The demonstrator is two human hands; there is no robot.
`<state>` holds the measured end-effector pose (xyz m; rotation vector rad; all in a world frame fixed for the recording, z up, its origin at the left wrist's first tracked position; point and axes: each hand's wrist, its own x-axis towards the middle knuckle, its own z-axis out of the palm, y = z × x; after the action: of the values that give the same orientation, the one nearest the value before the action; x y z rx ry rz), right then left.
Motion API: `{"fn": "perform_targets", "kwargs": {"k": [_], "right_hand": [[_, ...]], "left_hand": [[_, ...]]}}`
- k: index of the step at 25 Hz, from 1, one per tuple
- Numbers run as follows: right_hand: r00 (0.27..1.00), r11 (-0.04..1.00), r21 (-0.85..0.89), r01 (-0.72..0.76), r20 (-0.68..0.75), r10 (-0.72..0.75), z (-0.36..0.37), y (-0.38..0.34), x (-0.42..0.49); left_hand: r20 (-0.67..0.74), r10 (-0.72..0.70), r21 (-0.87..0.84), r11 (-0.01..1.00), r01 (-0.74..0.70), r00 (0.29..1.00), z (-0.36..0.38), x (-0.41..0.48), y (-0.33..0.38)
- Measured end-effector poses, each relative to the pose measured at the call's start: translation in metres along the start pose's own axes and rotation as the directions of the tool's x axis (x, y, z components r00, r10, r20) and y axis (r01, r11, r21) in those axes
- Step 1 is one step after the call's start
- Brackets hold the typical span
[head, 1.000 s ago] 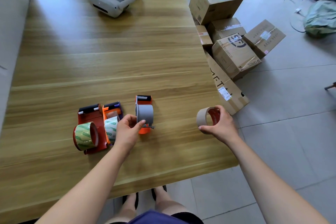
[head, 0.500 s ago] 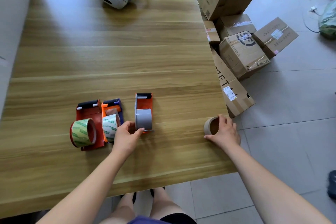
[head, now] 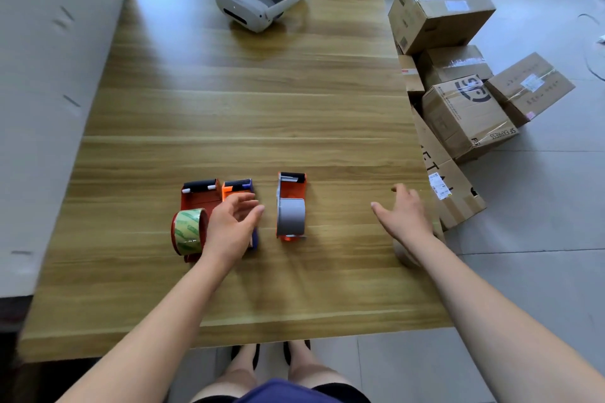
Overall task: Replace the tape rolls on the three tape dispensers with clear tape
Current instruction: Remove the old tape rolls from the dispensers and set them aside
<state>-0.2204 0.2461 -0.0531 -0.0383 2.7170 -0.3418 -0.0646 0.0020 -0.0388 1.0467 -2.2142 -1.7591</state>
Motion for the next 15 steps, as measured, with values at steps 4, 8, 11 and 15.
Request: {"fn": "perform_targets", "kwargs": {"k": [4, 8, 11, 15], "right_hand": [[0.990, 0.961, 0.250, 0.123, 0.034, -0.135, 0.002, -0.072, -0.009], [0.976, 0.857, 0.500, 0.123, 0.095, -0.196, 0.017, -0.130, -0.033], [0.969, 0.798, 0.590, 0.122, 0.104, -0.225, 0.032, -0.156, -0.051], [0.957, 0.779, 0.618, 0.106, 0.151, -0.249, 0.056, -0.171, -0.071]], "left_hand": [[-0.148, 0.000, -0.042, 0.999, -0.007, 0.989, -0.042, 0.010, -0.005], [-0.118, -0.134, 0.062, 0.988, 0.142, 0.984, -0.058, 0.009, -0.027], [-0.013, -0.241, 0.149, 0.959, 0.240, 0.971, -0.052, 0.004, -0.044], [0.074, -0.369, 0.080, 0.928, 0.363, 0.927, -0.048, 0.012, -0.055]]}}
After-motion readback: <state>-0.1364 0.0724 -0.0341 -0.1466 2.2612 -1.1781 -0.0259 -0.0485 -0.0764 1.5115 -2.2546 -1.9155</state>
